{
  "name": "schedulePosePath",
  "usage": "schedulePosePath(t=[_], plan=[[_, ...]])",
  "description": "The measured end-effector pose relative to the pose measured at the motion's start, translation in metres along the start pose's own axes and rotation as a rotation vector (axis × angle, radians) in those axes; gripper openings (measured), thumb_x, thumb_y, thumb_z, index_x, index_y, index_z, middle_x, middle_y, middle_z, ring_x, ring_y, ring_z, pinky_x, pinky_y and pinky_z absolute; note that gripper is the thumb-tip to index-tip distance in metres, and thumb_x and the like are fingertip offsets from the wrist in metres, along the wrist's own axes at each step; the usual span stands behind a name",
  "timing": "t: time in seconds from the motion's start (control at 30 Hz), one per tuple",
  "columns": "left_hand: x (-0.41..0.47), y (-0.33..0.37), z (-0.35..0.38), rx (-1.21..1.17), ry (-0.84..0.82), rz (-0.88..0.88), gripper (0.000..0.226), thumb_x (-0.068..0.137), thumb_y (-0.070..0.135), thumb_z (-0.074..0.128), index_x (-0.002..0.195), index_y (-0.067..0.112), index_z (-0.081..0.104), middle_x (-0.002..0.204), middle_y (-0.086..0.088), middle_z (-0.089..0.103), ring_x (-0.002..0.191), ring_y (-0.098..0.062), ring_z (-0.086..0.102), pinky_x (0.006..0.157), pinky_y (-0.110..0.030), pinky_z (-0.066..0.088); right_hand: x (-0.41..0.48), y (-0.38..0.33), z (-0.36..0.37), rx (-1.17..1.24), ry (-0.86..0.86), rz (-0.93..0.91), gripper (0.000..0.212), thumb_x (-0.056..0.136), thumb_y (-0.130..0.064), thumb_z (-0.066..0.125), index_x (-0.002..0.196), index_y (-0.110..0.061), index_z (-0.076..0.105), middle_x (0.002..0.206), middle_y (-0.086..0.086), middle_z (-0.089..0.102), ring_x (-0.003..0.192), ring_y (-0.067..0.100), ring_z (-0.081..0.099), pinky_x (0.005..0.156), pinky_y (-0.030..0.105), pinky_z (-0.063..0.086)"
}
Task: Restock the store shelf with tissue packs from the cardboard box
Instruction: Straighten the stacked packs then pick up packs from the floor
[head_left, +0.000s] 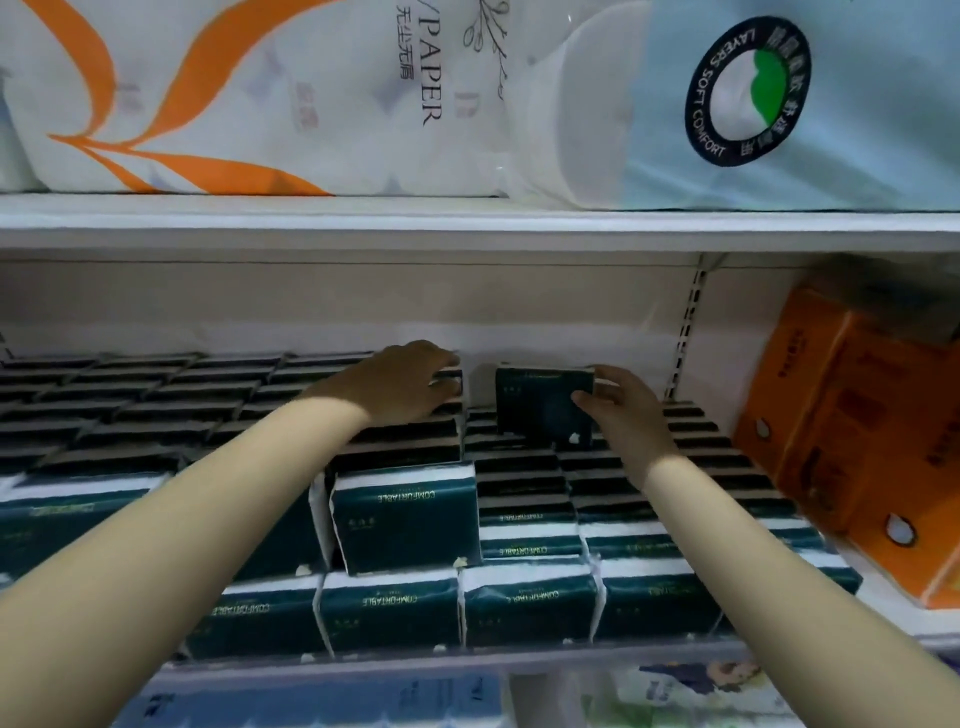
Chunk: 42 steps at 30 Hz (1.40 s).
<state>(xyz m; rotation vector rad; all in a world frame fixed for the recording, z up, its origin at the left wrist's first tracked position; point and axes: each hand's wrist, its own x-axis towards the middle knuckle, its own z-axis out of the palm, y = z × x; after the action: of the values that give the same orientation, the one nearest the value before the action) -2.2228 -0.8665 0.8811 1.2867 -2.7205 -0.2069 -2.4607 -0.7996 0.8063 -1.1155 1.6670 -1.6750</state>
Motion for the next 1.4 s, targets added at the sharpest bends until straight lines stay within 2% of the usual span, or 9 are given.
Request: schedulePosePath(t=[0.67,0.93,1.03,1.1,1.13,1.17,1.2,1.27,1.4], plan=[[0.035,-0.031,0.016,-0.056,-0.031,-0.15,0.045,0.102,0.037,0.042,0.141,0.014,0.045,0.146,-0.008,0.045,0.128,-0.024,0.046,0.104,-0.031,0.034,0.081,0.036,0.071,-0.314,0.006,-0.143,0.042,0.089,-0.007,0.064,0.127,-0.01,0.044,0.124,0.011,0.049,0.106,0.021,0.052,0.084,0.025,0.041],[-0.026,-0.011,-0.008,-0.143,0.022,-0.097,0.049,0.098,0.052,0.038,0.145,0.038,0.038,0.149,0.017,0.037,0.127,0.001,0.037,0.1,-0.018,0.027,0.022,0.003,0.056,-0.348,-0.137,-0.366,0.035,0.089,-0.025,0.068,0.12,-0.022,0.053,0.122,-0.002,0.047,0.116,0.016,0.047,0.095,0.021,0.037],[-0.064,0.002,-0.021,-0.185,-0.006,-0.119,0.033,0.089,0.059,0.043,0.119,0.057,0.054,0.126,0.034,0.051,0.118,0.015,0.045,0.1,-0.01,0.034,-0.021,-0.017,0.046,-0.272,-0.385,-0.366,0.016,0.089,-0.022,0.068,0.1,-0.031,0.059,0.106,-0.012,0.06,0.094,-0.001,0.057,0.077,0.008,0.044],[-0.078,0.006,-0.024,-0.167,-0.085,-0.17,0.016,0.089,0.055,0.048,0.082,0.061,0.061,0.071,0.045,0.054,0.078,0.037,0.041,0.071,0.007,0.034,-0.046,-0.024,0.042,-0.227,-0.523,-0.33,0.016,0.088,-0.022,0.068,0.093,-0.035,0.06,0.095,-0.016,0.064,0.087,-0.004,0.06,0.072,0.008,0.045],[-0.085,0.008,-0.027,-0.143,-0.119,-0.143,0.021,0.089,0.053,0.05,0.108,0.043,0.049,0.055,0.043,0.044,0.06,0.039,0.031,0.061,0.008,0.033,-0.055,-0.025,0.041,-0.211,-0.567,-0.323,0.015,0.088,-0.025,0.068,0.094,-0.036,0.06,0.091,-0.016,0.065,0.086,-0.003,0.061,0.073,0.011,0.047],[-0.087,0.009,-0.027,-0.104,-0.133,-0.174,0.034,0.088,0.054,0.052,0.072,0.043,0.025,0.054,0.041,0.043,0.056,0.036,0.034,0.058,0.006,0.033,-0.064,-0.025,0.04,-0.198,-0.592,-0.324,0.013,0.087,-0.03,0.067,0.096,-0.037,0.06,0.09,-0.016,0.066,0.086,-0.002,0.062,0.075,0.014,0.05],[-0.09,0.007,-0.026,-0.043,-0.149,-0.205,0.012,0.084,0.06,0.052,0.085,0.05,0.046,0.064,0.037,0.044,0.061,0.027,0.045,0.058,0.002,0.036,-0.07,-0.025,0.039,-0.193,-0.611,-0.321,0.014,0.087,-0.034,0.067,0.099,-0.037,0.06,0.091,-0.015,0.067,0.088,0.0,0.063,0.078,0.019,0.052],[-0.093,-0.001,-0.023,-0.02,-0.156,-0.242,0.053,0.068,0.079,0.046,0.108,0.043,0.055,0.093,0.02,0.059,0.08,0.006,0.055,0.067,-0.005,0.042,-0.08,-0.022,0.041,-0.196,-0.636,-0.293,0.022,0.085,-0.041,0.068,0.105,-0.037,0.059,0.097,-0.011,0.067,0.093,0.003,0.064,0.083,0.027,0.056],[-0.095,-0.015,-0.018,-0.05,-0.134,-0.114,0.077,0.069,0.079,0.05,0.14,0.051,0.037,0.143,0.023,0.044,0.12,0.002,0.044,0.095,-0.015,0.035,-0.092,-0.02,0.05,-0.221,-0.575,-0.297,0.03,0.079,-0.046,0.071,0.105,-0.038,0.059,0.104,-0.011,0.064,0.098,0.002,0.061,0.087,0.033,0.056]])
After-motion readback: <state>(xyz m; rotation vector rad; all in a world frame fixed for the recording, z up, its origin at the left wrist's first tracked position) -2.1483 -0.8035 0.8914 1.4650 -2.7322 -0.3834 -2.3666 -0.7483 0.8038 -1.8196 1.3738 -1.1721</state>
